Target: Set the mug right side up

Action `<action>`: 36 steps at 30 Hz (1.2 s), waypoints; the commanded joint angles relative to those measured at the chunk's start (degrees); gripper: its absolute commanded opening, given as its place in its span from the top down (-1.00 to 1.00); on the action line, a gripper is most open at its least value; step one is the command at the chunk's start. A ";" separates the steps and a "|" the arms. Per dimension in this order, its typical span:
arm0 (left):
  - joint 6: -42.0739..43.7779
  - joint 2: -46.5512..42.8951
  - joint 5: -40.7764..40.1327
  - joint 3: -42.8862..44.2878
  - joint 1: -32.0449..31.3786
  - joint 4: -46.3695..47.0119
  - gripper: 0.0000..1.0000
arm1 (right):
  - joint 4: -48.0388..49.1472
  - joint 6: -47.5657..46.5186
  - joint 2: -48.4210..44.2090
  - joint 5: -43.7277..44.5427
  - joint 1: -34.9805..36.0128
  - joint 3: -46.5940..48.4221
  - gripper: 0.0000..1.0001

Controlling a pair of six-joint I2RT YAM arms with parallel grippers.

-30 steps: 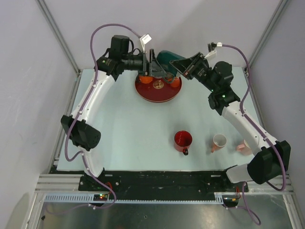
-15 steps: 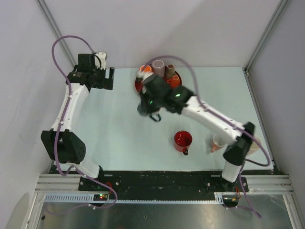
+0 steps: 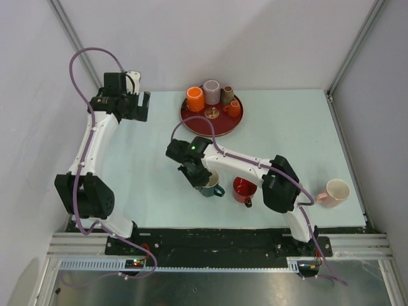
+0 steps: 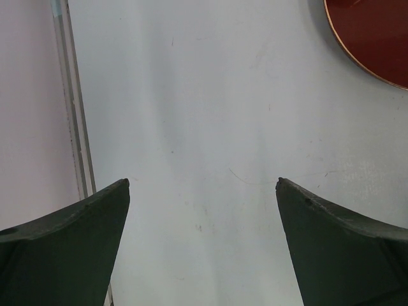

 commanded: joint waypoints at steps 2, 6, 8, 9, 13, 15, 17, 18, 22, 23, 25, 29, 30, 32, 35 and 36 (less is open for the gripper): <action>1.28 -0.56 -0.36 -0.42 -0.09 0.97 -0.99 | -0.38 0.12 -1.08 0.36 -0.33 2.41 1.00; 1.12 -0.15 0.87 -0.58 -0.33 1.06 -0.99 | 1.66 -0.24 -1.88 -2.13 -0.94 0.33 1.00; 1.36 0.29 1.74 -0.21 -0.55 1.09 -0.99 | 2.97 -0.25 -2.67 -3.04 -1.39 -1.17 0.96; 1.71 0.79 2.24 -0.01 -0.54 1.11 -0.99 | 3.46 -0.25 -2.97 -3.25 -1.54 -1.81 0.85; 6.74 4.21 11.07 1.66 -0.75 1.15 -0.99 | 3.78 -0.92 -3.25 -5.41 -2.20 -2.59 0.25; 11.16 7.25 14.49 4.12 -1.31 1.31 -0.99 | 4.35 -1.39 -3.89 -5.51 -2.14 -2.91 0.04; 15.76 11.23 18.26 7.58 -1.85 1.31 -0.99 | 4.65 -2.14 -4.93 -5.42 -2.00 -2.92 -0.18; 17.79 13.29 20.21 9.47 -2.16 1.31 -0.99 | 4.74 -2.69 -5.55 -5.85 -1.88 -2.82 -0.28; 29.25 23.74 27.06 21.69 -3.67 1.38 -0.99 | 6.43 -5.10 -10.54 -8.14 -1.93 -3.06 -0.92; 31.52 27.06 28.21 25.54 -3.90 1.35 -0.99 | 7.08 -5.97 -12.48 -8.61 -2.07 -3.24 -0.96; 35.64 33.11 29.74 32.64 -4.38 1.34 -0.99 | 9.13 -7.62 -16.18 -9.69 -2.55 -4.26 -0.98; 41.09 44.54 31.53 46.04 -5.33 1.56 -0.99 | 15.27 -8.63 -24.77 -11.93 -5.04 -10.34 -0.99; 42.45 46.69 31.02 48.17 -5.79 1.74 -0.99 | 16.47 -8.27 -27.02 -12.31 -5.91 -11.94 -0.99; 45.21 49.70 29.16 50.25 -6.86 2.27 -0.99 | 18.40 -6.63 -30.45 -12.07 -8.12 -14.76 -0.99; 48.73 52.10 25.32 50.29 -8.57 3.22 -0.98 | 19.47 -4.64 -33.99 -10.53 -11.07 -16.79 -0.99; 49.17 53.06 24.22 50.65 -8.90 3.71 -0.95 | 19.62 -4.29 -34.84 -10.12 -12.00 -17.00 -0.99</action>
